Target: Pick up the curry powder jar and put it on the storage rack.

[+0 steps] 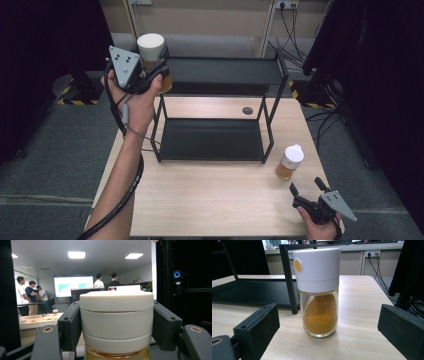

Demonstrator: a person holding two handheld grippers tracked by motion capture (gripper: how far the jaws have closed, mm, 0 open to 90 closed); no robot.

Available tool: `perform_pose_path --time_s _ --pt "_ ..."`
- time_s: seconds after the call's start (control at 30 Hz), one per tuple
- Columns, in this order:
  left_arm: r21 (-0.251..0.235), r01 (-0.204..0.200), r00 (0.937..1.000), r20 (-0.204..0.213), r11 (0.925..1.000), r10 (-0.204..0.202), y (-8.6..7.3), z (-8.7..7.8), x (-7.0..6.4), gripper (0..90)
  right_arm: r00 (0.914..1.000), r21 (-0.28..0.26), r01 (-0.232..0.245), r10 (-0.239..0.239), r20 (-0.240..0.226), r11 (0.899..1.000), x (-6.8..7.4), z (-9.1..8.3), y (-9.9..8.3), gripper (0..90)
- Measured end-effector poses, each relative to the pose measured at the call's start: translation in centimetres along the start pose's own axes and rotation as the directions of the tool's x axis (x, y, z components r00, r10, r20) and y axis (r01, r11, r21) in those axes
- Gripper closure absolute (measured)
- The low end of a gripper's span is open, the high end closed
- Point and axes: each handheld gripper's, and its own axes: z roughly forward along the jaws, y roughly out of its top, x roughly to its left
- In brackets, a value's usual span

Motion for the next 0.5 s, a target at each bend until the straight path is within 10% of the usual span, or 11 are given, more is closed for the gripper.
perform_pose_path --time_s 0.5 --pt "0.038 0.007 0.9999 -0.009 0.9992 -0.007 0.2 3.2 0.8 33.5 1.0000 0.004 -0.006 0.006 -0.003 1.000 -0.1 0.0 0.1 4.2"
